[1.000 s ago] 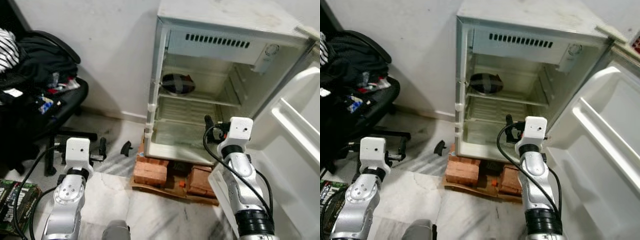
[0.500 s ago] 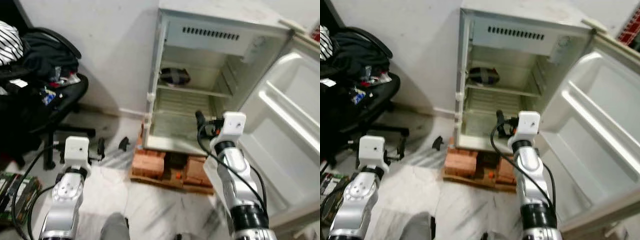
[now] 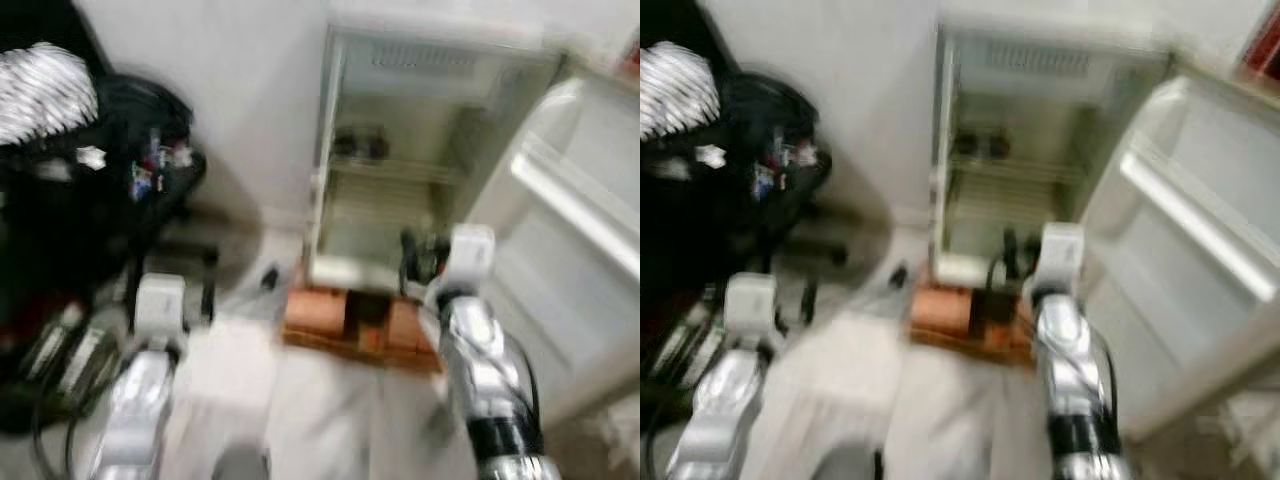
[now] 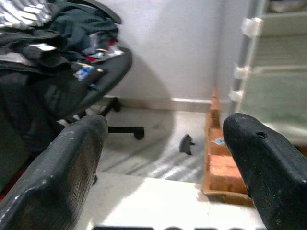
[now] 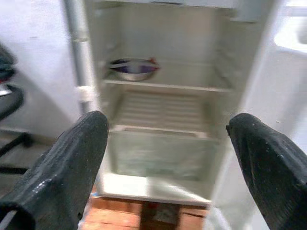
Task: Restocking fridge
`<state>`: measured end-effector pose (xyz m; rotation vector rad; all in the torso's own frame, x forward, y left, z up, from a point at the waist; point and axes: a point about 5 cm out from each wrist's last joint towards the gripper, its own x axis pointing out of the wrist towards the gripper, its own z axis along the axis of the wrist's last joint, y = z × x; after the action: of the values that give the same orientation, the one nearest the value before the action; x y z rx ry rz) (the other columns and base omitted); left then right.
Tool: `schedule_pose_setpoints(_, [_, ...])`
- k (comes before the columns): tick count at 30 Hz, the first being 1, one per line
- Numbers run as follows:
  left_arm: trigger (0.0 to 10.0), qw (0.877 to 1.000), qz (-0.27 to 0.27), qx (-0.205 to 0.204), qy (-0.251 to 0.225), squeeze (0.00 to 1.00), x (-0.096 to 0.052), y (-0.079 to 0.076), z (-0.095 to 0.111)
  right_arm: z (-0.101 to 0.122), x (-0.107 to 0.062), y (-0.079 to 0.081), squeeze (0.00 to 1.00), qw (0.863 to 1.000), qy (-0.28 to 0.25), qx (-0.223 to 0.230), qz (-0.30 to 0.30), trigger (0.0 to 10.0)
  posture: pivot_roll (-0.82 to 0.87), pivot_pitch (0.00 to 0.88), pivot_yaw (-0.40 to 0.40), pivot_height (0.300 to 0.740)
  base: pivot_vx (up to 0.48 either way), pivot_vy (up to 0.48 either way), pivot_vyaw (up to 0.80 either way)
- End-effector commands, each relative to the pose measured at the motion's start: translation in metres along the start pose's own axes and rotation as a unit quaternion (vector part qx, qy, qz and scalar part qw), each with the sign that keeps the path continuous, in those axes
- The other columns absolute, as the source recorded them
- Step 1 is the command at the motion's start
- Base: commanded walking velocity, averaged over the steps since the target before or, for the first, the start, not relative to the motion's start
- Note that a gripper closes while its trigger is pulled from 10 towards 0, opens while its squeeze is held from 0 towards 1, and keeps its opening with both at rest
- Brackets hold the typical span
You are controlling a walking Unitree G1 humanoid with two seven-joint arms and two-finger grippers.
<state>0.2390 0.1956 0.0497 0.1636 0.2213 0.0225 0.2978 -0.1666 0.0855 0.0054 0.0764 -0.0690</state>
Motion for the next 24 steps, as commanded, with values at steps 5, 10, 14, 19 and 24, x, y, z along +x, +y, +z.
schedule_pose_setpoints(5, [10.0, 1.0, -0.003, 0.009, -0.012, 0.0, 0.0042, -0.0026, 0.0071, -0.0042, 0.0003, -0.0004, 0.0, 0.999, 0.013, -0.03, 0.011, 10.0, 0.16, 0.0, -0.085, 0.74, 0.0, -0.362, 0.0])
schedule_pose_setpoints(10, [10.0, 1.0, -0.006, 0.01, -0.011, 0.0, 0.0039, -0.0036, 0.0071, -0.0055, 0.0002, -0.0008, 0.0, 0.999, 0.02, -0.036, 0.015, 10.0, 0.16, 0.0, -0.088, 0.74, 0.0, -0.48, 0.0])
schedule_pose_setpoints(14, [10.0, 1.0, -0.012, 0.012, -0.013, 0.0, 0.0035, -0.0055, 0.0074, -0.0052, 0.0007, 0.0002, 0.0, 0.999, 0.017, -0.027, 0.015, 10.0, 0.16, 0.0, -0.089, 0.74, 0.0, -0.48, 0.0])
schedule_pose_setpoints(19, [10.0, 1.0, -0.007, 0.016, -0.002, 0.0, 0.0037, -0.0057, 0.0046, -0.0044, 0.0016, 0.004, 0.0, 0.999, 0.015, -0.026, 0.026, 10.0, 0.16, 0.0, -0.089, 0.74, 0.0, -0.48, 0.0])
schedule_pose_setpoints(24, [10.0, 1.0, -0.008, 0.016, 0.003, 0.0, 0.0043, -0.0063, 0.0037, -0.0049, 0.0016, 0.0067, 0.0, 0.999, 0.018, -0.019, 0.038, 10.0, 0.16, 0.0, -0.092, 0.74, 0.0, -0.434, 0.0])
